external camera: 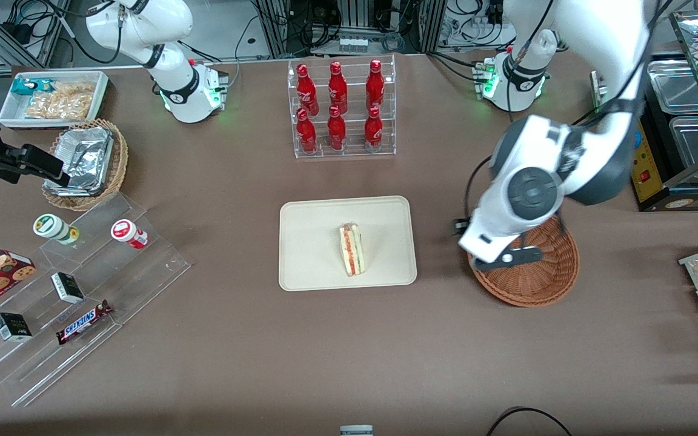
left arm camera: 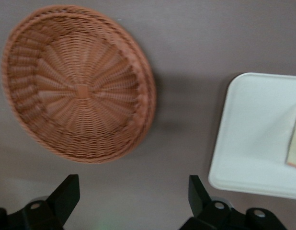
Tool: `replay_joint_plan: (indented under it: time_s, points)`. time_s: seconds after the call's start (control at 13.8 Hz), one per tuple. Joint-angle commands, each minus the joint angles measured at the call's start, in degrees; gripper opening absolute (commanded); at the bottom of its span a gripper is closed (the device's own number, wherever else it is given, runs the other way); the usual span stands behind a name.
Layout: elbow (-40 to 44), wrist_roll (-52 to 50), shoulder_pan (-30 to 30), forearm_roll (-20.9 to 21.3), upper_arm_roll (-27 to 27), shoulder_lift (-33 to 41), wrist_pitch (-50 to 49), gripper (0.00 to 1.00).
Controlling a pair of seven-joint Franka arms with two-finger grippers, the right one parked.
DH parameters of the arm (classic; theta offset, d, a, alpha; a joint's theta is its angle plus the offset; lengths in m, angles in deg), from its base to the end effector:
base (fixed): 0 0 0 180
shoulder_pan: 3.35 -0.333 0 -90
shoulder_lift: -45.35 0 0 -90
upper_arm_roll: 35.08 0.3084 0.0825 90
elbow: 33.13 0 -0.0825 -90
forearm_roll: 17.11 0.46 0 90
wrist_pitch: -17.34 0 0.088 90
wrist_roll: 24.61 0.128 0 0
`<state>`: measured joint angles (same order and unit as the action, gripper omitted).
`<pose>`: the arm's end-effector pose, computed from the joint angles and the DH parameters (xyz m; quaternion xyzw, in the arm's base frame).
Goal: Place sandwich from basket to tray
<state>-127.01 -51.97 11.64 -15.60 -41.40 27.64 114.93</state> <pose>0.6408 -0.2417 0.3648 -0.9914 -0.0496 0.1119 0.0460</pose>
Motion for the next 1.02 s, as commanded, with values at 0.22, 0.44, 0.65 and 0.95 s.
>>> replay_joint_plan:
  time_s: [0.22,0.44,0.65,0.95]
  points:
    - [-7.5,14.7,-8.3,-2.1,-0.4,12.1,-7.2,1.0]
    - [-7.3,22.1,-12.5,-2.1,-0.4,16.0,-11.1,1.0]
    - [-6.8,25.5,-14.4,-1.5,0.0,19.4,-12.5,1.0]
    - [-3.0,25.8,-14.6,-1.4,3.5,20.8,-13.0,1.0]
